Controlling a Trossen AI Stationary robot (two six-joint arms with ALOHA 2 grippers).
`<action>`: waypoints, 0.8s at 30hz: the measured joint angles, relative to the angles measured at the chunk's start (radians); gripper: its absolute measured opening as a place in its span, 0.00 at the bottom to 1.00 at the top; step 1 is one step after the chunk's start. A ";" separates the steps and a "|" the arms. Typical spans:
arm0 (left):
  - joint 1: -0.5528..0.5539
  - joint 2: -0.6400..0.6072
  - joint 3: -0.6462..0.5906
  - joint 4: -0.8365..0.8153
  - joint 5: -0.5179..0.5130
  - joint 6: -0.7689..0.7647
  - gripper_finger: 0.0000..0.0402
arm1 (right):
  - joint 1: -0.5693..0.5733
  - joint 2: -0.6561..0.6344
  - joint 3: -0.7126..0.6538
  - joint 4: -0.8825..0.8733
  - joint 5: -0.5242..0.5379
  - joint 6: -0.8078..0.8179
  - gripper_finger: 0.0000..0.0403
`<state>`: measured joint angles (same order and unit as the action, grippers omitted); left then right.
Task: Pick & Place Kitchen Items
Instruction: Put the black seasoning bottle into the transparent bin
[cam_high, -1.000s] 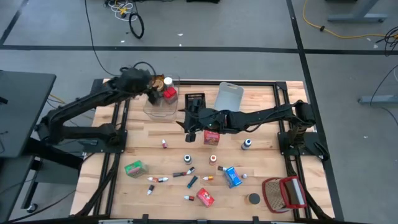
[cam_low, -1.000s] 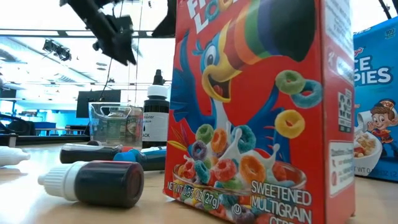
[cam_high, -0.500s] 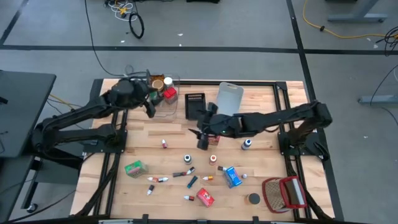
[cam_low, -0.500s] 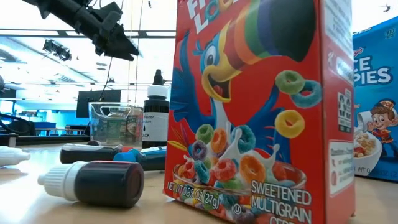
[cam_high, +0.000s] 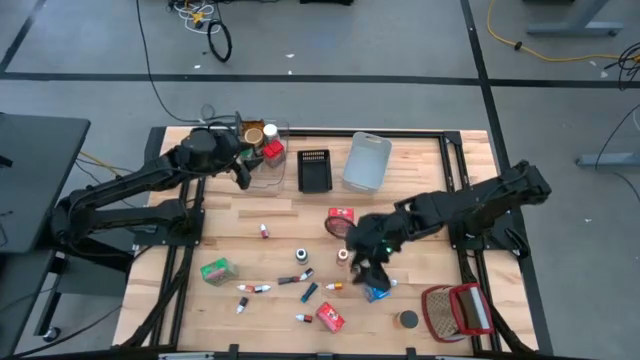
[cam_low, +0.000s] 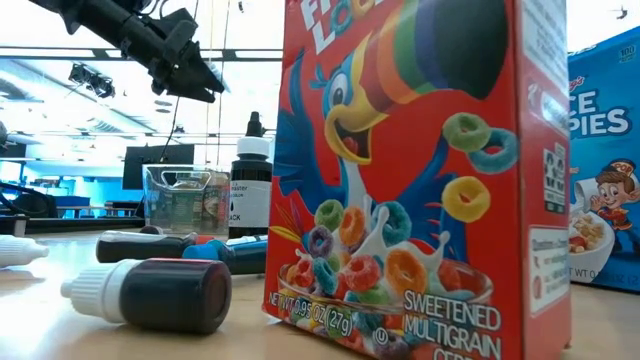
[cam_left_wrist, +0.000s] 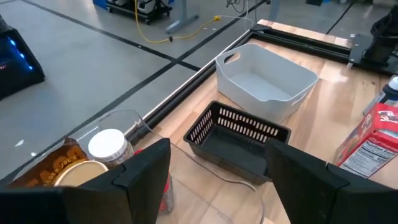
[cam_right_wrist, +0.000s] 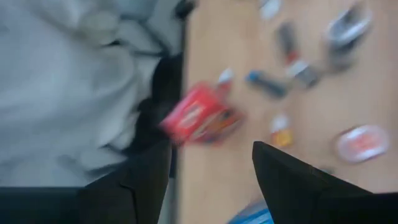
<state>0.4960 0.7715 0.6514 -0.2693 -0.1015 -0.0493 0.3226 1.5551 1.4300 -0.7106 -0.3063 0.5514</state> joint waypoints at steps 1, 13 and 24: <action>0.000 0.000 0.000 0.000 0.006 -0.007 0.67 | 0.014 0.000 0.000 -0.007 -0.015 0.038 0.58; 0.000 0.000 0.000 0.059 0.009 -0.117 0.67 | 0.193 0.001 0.000 -0.260 0.051 0.403 0.58; 0.000 0.000 0.000 0.177 0.015 -0.156 0.67 | 0.383 0.017 0.000 -0.283 0.245 -0.018 0.58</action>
<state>0.4961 0.7719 0.6518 -0.0925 -0.0860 -0.2052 0.7056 1.5726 1.4300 -0.9935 -0.0614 0.5329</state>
